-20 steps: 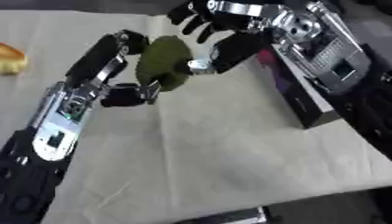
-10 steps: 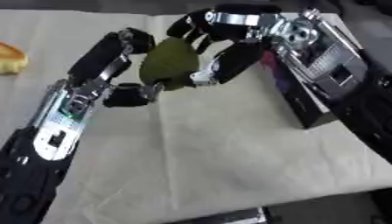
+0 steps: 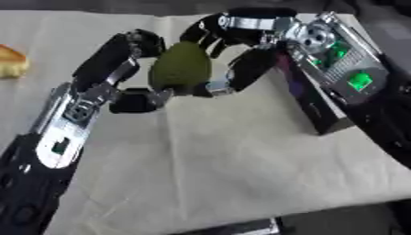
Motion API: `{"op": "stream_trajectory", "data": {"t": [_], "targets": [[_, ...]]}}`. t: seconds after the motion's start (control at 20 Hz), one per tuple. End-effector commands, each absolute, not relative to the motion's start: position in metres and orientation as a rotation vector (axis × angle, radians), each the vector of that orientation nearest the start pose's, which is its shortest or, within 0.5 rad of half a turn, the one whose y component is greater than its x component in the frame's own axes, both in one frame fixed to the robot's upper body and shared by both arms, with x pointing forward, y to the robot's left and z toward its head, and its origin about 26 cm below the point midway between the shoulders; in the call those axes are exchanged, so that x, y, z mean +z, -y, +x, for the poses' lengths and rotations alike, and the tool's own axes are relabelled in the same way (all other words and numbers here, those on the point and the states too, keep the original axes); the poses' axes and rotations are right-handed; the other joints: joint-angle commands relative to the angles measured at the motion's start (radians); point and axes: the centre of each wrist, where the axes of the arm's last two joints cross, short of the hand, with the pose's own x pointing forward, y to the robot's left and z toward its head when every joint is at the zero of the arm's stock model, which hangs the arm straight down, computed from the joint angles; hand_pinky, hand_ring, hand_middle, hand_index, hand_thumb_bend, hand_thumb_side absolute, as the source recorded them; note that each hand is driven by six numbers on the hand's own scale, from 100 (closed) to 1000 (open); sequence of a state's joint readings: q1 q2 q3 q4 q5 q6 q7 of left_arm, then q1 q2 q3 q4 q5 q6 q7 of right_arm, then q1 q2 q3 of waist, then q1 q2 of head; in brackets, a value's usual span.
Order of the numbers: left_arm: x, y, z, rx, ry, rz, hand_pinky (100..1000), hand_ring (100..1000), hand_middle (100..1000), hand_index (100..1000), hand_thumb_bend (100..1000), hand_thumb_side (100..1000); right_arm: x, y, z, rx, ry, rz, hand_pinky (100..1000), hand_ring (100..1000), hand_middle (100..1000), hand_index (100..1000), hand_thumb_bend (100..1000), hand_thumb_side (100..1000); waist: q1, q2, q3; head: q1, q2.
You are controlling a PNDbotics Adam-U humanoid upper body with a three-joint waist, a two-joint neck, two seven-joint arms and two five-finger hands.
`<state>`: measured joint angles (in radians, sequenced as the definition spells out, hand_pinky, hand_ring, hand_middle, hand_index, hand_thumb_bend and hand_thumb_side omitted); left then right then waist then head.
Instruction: Pick up the objects with one hand, pass them to the other hand, and then place them into the box on the other side of the table.
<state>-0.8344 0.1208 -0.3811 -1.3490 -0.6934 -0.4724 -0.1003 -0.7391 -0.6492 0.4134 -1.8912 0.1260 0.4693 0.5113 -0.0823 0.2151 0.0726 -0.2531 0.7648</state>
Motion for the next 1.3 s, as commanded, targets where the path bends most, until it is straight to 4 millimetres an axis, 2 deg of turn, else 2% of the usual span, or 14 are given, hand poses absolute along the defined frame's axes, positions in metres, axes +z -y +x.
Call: {"op": "stream_trajectory", "data": {"t": [0.05,0.2,0.25,0.35,0.4,0.5,0.85,0.95,1.05,1.1,1.2,1.25,1.3], "targets": [[0.204,-0.074,0.399,1.712,-2.858,-0.291,667,587,420,478,100,270,0.285,0.194,0.325,1.379,1.631,-0.271,793,809,736,859,443,213,-0.011,-0.003,-0.002,-0.006,0.005],[0.204,-0.072,0.397,1.692,-2.867,-0.251,665,583,412,476,100,305,0.284,0.193,0.325,1.368,1.635,-0.277,791,755,623,789,367,101,-0.012,-0.003,-0.002,-0.01,0.005],[0.204,-0.072,0.397,1.682,-2.871,-0.232,665,582,412,476,100,306,0.283,0.193,0.325,1.365,1.636,-0.28,790,752,619,785,363,100,-0.012,-0.003,-0.002,-0.011,0.005],[0.205,-0.071,0.396,1.661,-2.878,-0.196,665,580,407,475,100,328,0.283,0.193,0.325,1.358,1.639,-0.283,774,709,571,738,297,100,-0.012,-0.002,-0.003,-0.011,0.005],[0.205,-0.07,0.395,1.65,-2.881,-0.172,667,579,404,475,100,351,0.282,0.193,0.326,1.347,1.639,-0.282,754,680,543,711,194,100,-0.013,-0.002,-0.003,-0.011,0.005],[0.204,-0.069,0.395,1.64,-2.885,-0.129,669,580,403,476,100,377,0.281,0.193,0.327,1.313,1.641,-0.275,732,645,509,679,114,100,-0.013,-0.002,-0.003,-0.01,0.005],[0.2,-0.068,0.396,1.613,-2.929,-0.044,665,579,410,493,100,458,0.277,0.193,0.327,1.248,1.64,-0.223,697,572,424,583,100,100,-0.013,0.0,-0.005,-0.01,0.005],[0.199,-0.069,0.396,1.606,-2.943,-0.035,666,581,419,518,100,440,0.277,0.193,0.327,1.241,1.637,-0.211,690,556,409,563,110,100,-0.012,0.0,-0.006,-0.01,0.005],[0.198,-0.069,0.397,1.606,-2.956,-0.037,669,587,430,542,100,365,0.278,0.194,0.326,1.236,1.639,-0.205,684,548,402,554,130,100,-0.012,-0.001,-0.006,-0.011,0.005],[0.197,-0.069,0.397,1.611,-2.962,-0.04,681,599,451,567,100,273,0.278,0.194,0.325,1.233,1.642,-0.204,683,547,401,553,140,100,-0.011,-0.001,-0.007,-0.011,0.005],[0.195,-0.07,0.398,1.627,-2.976,-0.054,708,629,490,626,100,165,0.28,0.195,0.324,1.231,1.651,-0.206,683,544,400,551,154,100,-0.01,-0.002,-0.008,-0.012,0.005],[0.195,-0.071,0.399,1.638,-2.983,-0.069,714,641,502,643,100,154,0.281,0.195,0.323,1.231,1.657,-0.209,682,543,400,550,156,100,-0.01,-0.003,-0.009,-0.012,0.005],[0.194,-0.071,0.399,1.646,-2.986,-0.086,725,667,530,685,100,192,0.282,0.196,0.322,1.23,1.663,-0.213,680,541,399,549,159,100,-0.01,-0.003,-0.009,-0.012,0.005]]}}
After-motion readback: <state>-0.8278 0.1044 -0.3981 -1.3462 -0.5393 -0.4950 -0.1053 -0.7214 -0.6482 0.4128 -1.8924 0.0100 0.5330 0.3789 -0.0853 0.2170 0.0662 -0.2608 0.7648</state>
